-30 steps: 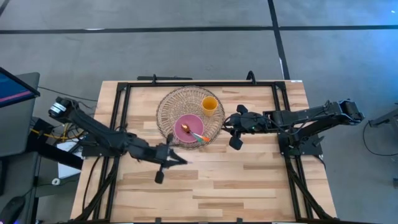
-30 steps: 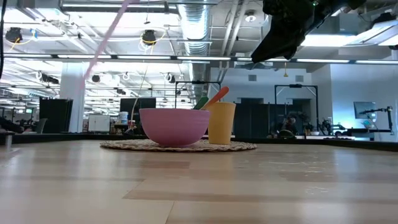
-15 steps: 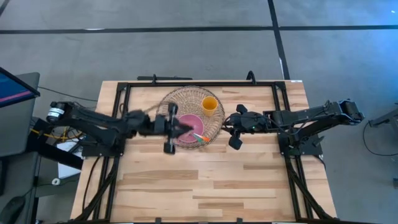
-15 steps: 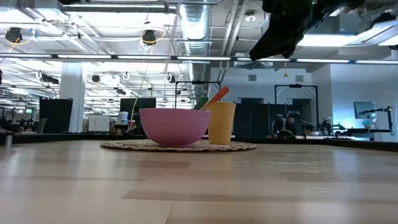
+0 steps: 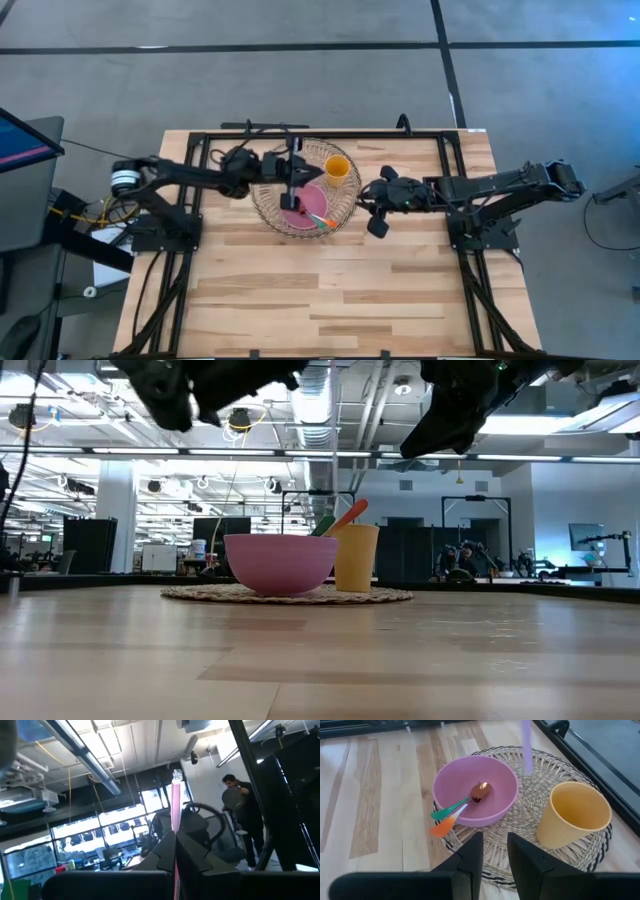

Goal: Pick & Place Utensil
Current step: Put the pink straw into the yellow cup

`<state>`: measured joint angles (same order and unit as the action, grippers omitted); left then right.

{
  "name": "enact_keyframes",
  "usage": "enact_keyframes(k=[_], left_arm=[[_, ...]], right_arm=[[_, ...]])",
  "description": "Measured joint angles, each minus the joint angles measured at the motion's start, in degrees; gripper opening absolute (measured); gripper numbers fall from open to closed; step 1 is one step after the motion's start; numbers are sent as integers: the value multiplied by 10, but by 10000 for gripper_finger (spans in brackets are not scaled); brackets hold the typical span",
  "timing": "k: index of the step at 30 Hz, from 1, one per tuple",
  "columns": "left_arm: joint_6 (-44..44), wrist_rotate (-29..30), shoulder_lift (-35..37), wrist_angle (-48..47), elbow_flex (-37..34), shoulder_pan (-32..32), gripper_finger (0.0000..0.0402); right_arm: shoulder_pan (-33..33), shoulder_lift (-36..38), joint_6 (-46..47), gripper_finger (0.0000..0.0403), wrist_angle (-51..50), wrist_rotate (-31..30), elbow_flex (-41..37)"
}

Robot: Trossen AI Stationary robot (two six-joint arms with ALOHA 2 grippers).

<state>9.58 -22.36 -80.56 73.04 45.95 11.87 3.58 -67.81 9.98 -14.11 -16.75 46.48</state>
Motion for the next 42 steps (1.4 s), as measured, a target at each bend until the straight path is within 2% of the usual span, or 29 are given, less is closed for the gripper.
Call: enact_keyframes(k=[2, 8, 15, 20, 28, 35, 42], left_arm=[[0, -19, -25, 4, 22, 12, 7], [-2, -22, -90, 7, 73, 48, 8], [-22, -22, -151, 7, 79, 93, 8], [-91, -21, -183, 7, 79, 121, 8], [-114, -19, -216, -10, 79, 131, 22], [-70, -17, -230, -15, 79, 131, 46], [-70, -17, -230, -24, 79, 130, 99]], right_arm=[[-4, 0, 0, 82, 0, 0, 0], [-12, 0, 0, 82, 0, 0, 0], [-12, 0, 0, 82, 0, 0, 0], [-12, 0, 0, 82, -1, 0, 0], [-12, 0, 0, 82, -1, 0, 0], [-11, 0, 0, 82, -1, 0, 0], [-11, 0, 0, 82, -1, 0, 0]])
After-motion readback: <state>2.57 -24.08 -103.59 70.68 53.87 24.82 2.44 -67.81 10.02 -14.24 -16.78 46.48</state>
